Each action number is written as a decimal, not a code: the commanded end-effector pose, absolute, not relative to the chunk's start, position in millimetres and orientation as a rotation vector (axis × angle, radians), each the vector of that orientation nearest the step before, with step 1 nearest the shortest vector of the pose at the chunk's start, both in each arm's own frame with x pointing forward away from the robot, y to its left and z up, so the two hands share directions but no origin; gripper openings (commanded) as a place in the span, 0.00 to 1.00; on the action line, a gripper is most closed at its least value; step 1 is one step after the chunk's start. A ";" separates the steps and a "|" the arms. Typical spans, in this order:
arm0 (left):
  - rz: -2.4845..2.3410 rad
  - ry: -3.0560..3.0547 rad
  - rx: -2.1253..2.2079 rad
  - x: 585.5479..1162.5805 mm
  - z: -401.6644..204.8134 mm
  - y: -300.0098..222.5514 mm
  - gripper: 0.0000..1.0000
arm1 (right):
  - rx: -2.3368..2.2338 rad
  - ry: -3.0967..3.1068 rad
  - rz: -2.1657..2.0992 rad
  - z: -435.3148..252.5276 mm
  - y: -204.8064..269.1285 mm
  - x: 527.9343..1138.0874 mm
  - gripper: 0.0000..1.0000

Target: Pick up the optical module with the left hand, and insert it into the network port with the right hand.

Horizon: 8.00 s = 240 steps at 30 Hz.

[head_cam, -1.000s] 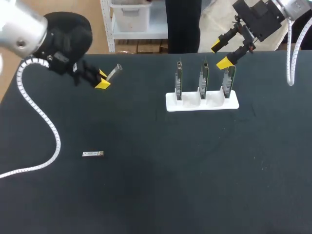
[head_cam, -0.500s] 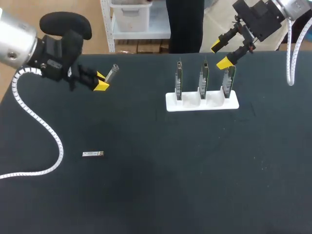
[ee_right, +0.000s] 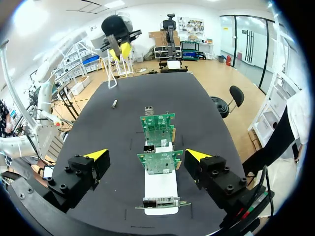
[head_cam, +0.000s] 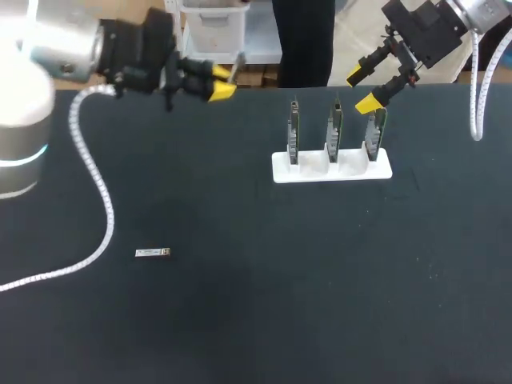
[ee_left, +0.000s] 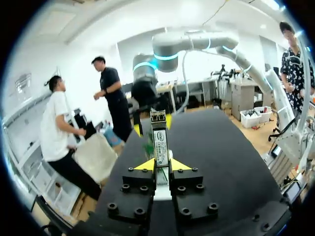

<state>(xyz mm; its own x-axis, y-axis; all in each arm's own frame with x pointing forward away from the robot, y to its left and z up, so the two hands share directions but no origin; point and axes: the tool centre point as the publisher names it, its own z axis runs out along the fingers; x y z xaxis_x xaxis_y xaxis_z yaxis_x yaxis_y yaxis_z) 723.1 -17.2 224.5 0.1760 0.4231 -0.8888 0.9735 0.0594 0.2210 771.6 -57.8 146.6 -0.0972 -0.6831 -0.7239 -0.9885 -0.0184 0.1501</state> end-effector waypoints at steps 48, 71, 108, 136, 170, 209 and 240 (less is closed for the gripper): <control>-1.006 1.038 1.535 781.7 242.1 -155.1 0.00 | -1.735 1.820 0.910 146.4 -58.0 770.0 1.00; -1.141 1.033 1.503 770.1 220.4 -184.9 0.00 | -1.735 1.820 0.910 146.4 -58.0 770.0 1.00; -1.159 1.267 1.402 761.3 171.8 -182.5 0.00 | -1.735 1.820 0.910 146.4 -58.0 770.0 1.00; -1.160 1.330 1.383 767.7 155.7 -185.1 0.00 | -1.735 1.820 0.910 146.4 -58.0 770.0 1.00; -1.156 1.330 1.383 773.2 154.5 -183.9 0.00 | -1.735 1.820 0.910 146.4 -58.0 770.0 1.00; -1.156 1.330 1.383 773.2 154.5 -183.9 0.00 | -1.683 1.685 0.935 192.7 -59.4 761.3 1.00; -1.156 1.330 1.383 773.2 154.5 -183.9 0.00 | -1.682 1.623 0.957 201.0 -32.0 773.0 1.00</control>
<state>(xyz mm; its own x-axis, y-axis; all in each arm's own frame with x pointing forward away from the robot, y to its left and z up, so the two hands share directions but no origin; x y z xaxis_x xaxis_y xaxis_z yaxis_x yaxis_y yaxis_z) 770.9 -183.3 154.4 -0.0013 0.1861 -0.9825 0.9990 -0.0447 -0.0098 768.0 -33.5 201.8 -0.0126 -0.5605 -0.8281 -0.9968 -0.0581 0.0545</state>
